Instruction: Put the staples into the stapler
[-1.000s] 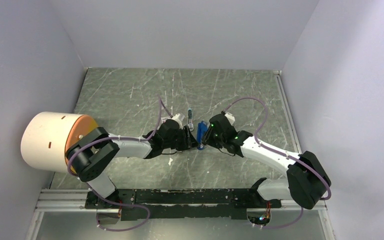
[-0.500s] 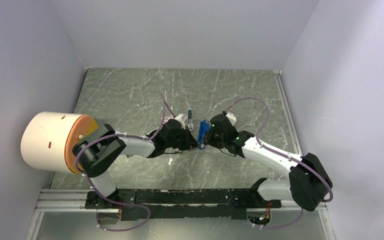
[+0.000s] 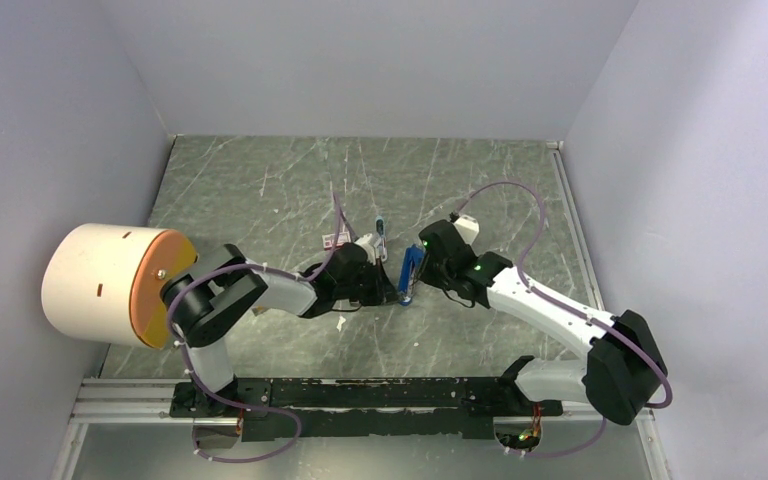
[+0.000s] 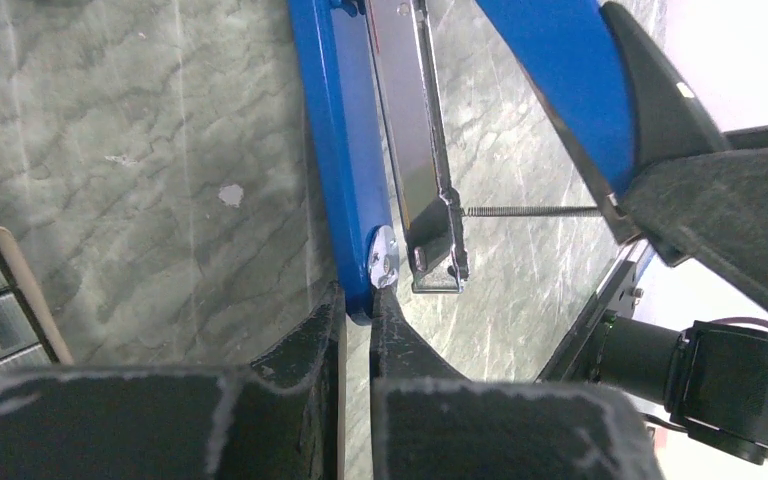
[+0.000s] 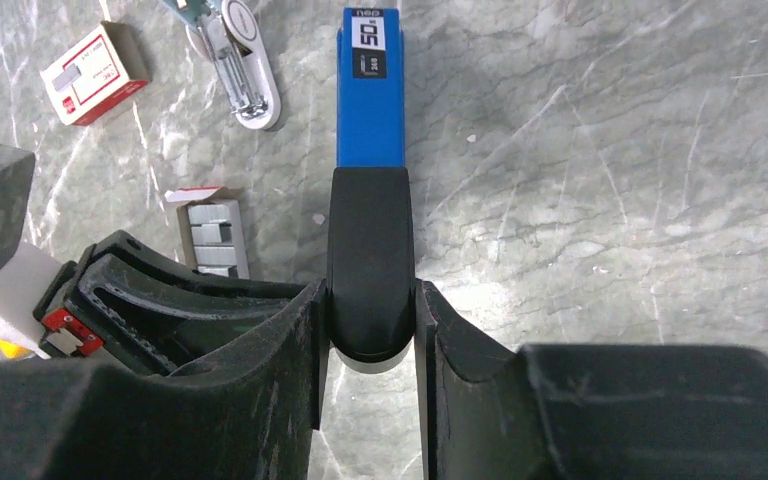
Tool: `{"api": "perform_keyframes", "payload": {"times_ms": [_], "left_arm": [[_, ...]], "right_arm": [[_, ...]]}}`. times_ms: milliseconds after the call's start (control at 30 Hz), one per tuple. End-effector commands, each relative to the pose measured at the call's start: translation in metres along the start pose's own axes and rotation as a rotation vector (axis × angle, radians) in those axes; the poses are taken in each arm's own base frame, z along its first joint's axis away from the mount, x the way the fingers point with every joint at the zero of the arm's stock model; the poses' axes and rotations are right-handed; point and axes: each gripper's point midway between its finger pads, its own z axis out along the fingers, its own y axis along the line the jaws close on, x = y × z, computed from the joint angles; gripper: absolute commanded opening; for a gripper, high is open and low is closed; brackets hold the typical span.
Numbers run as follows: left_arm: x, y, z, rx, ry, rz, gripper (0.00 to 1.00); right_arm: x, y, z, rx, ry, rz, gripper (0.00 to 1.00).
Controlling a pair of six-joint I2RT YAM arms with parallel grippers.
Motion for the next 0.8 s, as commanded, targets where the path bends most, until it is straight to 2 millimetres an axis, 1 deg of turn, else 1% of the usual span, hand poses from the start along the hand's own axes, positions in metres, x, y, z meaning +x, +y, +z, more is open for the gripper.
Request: {"api": "perform_keyframes", "payload": {"times_ms": [0, 133, 167, 367, 500, 667, 767], "left_arm": [[0.032, -0.002, 0.002, 0.017, 0.101, 0.084, 0.07], [0.039, 0.010, 0.002, -0.046, 0.104, 0.095, 0.09], [0.039, 0.012, 0.002, -0.057, 0.104, 0.097, 0.09], [0.044, 0.015, 0.003, -0.077, 0.112, 0.097, 0.10], [0.046, 0.018, 0.003, -0.082, 0.114, 0.086, 0.10], [0.050, 0.024, 0.003, -0.100, 0.125, 0.083, 0.10], [0.053, 0.031, 0.001, -0.121, 0.128, 0.078, 0.09]], "right_arm": [[-0.058, 0.011, -0.012, 0.003, -0.211, 0.036, 0.15], [-0.083, 0.014, -0.015, 0.013, -0.247, -0.011, 0.16], [-0.089, 0.011, -0.013, 0.030, -0.250, -0.025, 0.16], [-0.112, 0.006, -0.004, 0.060, -0.263, -0.063, 0.17], [-0.121, 0.011, 0.007, 0.025, -0.277, -0.076, 0.19], [-0.133, 0.012, 0.026, 0.006, -0.314, -0.102, 0.22], [-0.144, 0.020, 0.036, -0.040, -0.358, -0.131, 0.25]]}}
